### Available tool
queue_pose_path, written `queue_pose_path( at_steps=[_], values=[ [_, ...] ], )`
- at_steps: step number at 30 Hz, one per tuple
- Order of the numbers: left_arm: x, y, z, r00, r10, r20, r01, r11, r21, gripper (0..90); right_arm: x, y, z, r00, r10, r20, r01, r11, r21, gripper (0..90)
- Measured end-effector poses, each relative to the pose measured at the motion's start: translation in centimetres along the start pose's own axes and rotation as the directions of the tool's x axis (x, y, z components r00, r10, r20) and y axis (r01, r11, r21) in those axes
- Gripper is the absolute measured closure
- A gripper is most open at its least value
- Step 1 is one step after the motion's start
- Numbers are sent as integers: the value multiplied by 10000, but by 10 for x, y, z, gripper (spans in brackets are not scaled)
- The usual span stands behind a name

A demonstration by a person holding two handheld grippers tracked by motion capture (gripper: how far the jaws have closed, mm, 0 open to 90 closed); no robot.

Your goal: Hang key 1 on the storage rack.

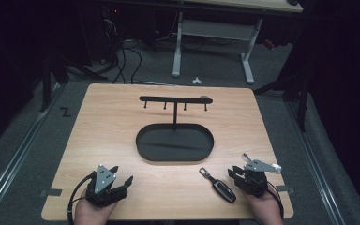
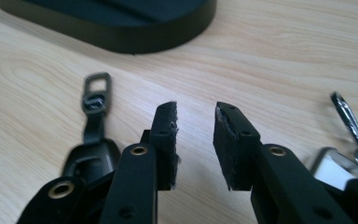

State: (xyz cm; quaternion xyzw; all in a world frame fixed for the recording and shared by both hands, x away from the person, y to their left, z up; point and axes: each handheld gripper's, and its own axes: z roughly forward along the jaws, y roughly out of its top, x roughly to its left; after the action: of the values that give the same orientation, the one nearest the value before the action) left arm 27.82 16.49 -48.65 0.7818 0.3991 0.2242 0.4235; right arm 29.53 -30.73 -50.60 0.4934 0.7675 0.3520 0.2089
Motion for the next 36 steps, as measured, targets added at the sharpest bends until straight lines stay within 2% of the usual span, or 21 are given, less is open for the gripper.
queue_pose_path(
  at_steps=[2,6,10,13,15,19,22,23,27,28,31,32,34,36],
  values=[
    [1,-4,3,9996,-217,162,219,9997,-105,368,0,0,0,9999,-85,85,84,9998,199,676],
    [-2,-11,12,9993,-169,332,171,9998,-54,345,1,1,-1,9994,-303,164,294,9981,545,636],
    [-4,-14,16,9976,127,684,-138,9998,154,346,-2,3,-2,9998,-58,181,40,9953,965,613],
    [-3,-16,16,9962,123,864,-134,9998,118,347,-2,5,2,9998,146,123,-162,9901,1395,557],
    [-4,-16,15,9956,200,916,-209,9997,91,341,-1,8,5,9998,92,184,-122,9853,1706,546],
    [-3,-18,13,9929,292,1154,-287,9996,-58,334,4,19,10,9988,-366,331,271,9671,2531,509],
    [-2,-20,11,9934,379,1086,-367,9992,-133,323,5,29,12,9960,-701,561,502,9527,2997,494],
    [0,-20,10,9933,378,1091,-363,9992,-156,318,6,32,14,9966,-645,513,447,9461,3207,486],
    [2,-22,8,9938,366,1050,-347,9992,-196,309,11,41,19,9947,-954,393,731,9207,3833,460],
    [3,-23,8,9937,319,1073,-293,9992,-257,304,14,43,21,9930,-1124,374,876,9095,4064,454],
    [5,-26,9,9934,274,1116,-254,9995,-199,294,19,49,25,9876,-1545,273,1267,8879,4423,440],
    [4,-26,10,9935,266,1111,-245,9995,-200,293,21,51,27,9838,-1782,205,1486,8736,4634,432],
    [4,-26,9,9934,334,1094,-309,9992,-248,293,23,55,29,9814,-1917,89,1632,8582,4867,422],
    [3,-26,9,9932,397,1097,-370,9990,-267,290,24,58,31,9765,-2150,178,1768,8450,5047,416]
  ],
)
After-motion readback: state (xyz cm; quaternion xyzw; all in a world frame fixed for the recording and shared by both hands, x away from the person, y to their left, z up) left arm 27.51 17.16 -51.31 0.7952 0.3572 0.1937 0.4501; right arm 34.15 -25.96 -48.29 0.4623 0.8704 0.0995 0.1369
